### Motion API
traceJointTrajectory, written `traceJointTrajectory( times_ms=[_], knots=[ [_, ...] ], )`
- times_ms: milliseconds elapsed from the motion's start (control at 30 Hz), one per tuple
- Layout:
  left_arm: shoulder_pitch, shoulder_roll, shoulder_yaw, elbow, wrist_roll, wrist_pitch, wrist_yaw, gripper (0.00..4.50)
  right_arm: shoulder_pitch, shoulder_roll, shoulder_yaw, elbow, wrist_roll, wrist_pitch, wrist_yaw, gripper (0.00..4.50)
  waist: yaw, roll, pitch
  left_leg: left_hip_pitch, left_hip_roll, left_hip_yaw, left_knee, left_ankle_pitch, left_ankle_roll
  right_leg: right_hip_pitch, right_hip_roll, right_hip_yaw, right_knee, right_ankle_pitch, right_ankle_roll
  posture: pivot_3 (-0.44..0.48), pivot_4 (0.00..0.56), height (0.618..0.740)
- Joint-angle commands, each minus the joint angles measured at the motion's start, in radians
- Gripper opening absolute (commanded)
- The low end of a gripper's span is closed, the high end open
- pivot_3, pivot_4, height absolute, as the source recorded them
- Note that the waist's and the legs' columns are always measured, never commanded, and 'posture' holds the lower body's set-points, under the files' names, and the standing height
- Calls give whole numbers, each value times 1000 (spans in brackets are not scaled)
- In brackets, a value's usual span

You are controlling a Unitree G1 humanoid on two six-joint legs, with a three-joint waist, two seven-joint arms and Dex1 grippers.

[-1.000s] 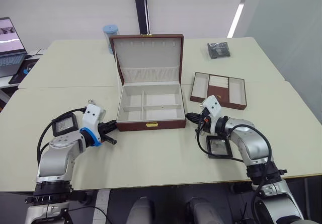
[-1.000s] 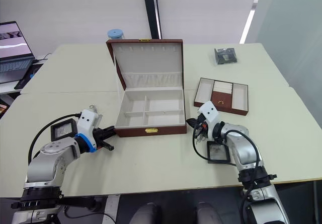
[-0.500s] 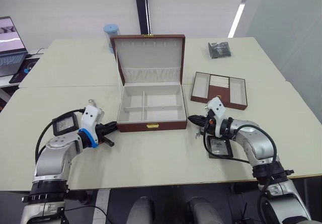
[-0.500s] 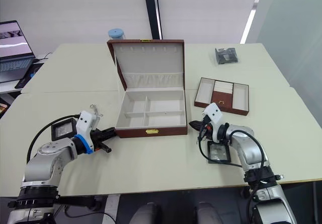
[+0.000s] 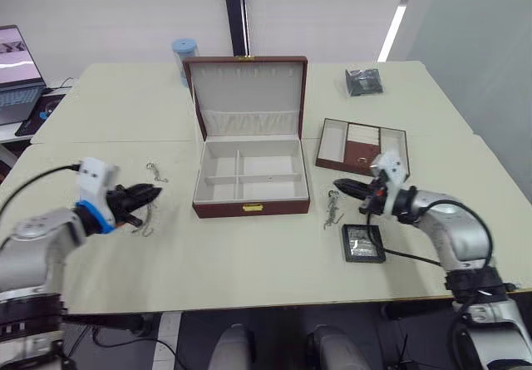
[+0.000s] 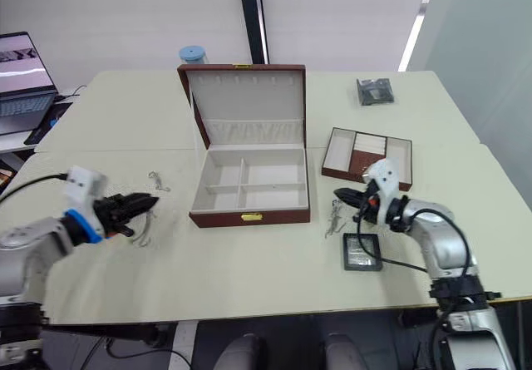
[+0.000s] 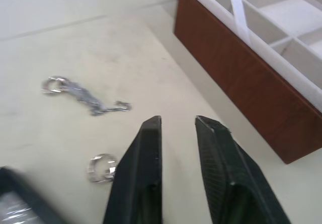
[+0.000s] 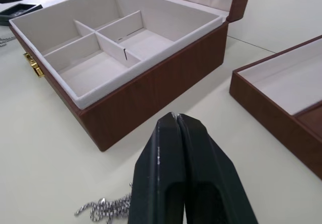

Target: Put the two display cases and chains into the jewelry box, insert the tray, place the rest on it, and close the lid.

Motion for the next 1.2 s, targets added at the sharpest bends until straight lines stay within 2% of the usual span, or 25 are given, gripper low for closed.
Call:
traceJointTrajectory(
  times_ms=[33, 133, 233, 367, 400, 600, 1200],
  knots=[
    [64, 83, 92, 25, -21, -4, -61, 2542, 43, -95, -86, -37, 59, 4, 65, 1187, 0, 0, 0, 0, 0, 0, 0, 0, 0, 0, 0, 0, 0, 0, 0, 0, 150, 740],
    [151, 136, 156, 60, -8, -25, -83, 3573, 84, -189, -131, -18, 65, -14, 107, 2151, -2, 1, 0, 0, 0, 0, 0, 0, 0, 0, 0, 0, 0, 0, 0, 0, 150, 740],
    [238, 170, 197, 87, 18, -57, -96, 4412, 128, -271, -156, 8, 57, -41, 154, 2991, -1, 1, 0, 1, 1, 0, 0, 0, 1, 0, 0, 0, 1, 0, 0, 0, 150, 740],
    [312, 195, 248, 117, 40, -88, -94, 4500, 177, -353, -177, 56, 50, -66, 206, 4327, 0, 1, 0, 1, 1, 0, 0, 1, 1, 0, 0, 0, 0, 0, -1, 0, 150, 740],
    [328, 202, 257, 129, 48, -99, -94, 4500, 187, -371, -182, 69, 50, -72, 220, 4461, 0, 1, 0, 1, 1, 0, 0, 1, 1, 0, 0, 0, 0, 0, -1, 0, 150, 740],
    [361, 234, 276, 203, 80, -157, -96, 4500, 242, -431, -179, 100, 33, -120, 260, 4461, 0, 1, 0, 1, 1, 0, -1, 1, 1, 0, -1, 0, 0, 0, -1, 0, 150, 740],
    [321, 221, 236, 194, 88, -184, -95, 4500, 213, -410, -173, 114, 52, -137, 256, 4461, -1, 1, 0, 1, 0, 1, 0, 1, 1, 0, -1, 0, 1, 0, -1, 0, 150, 740]
  ],
)
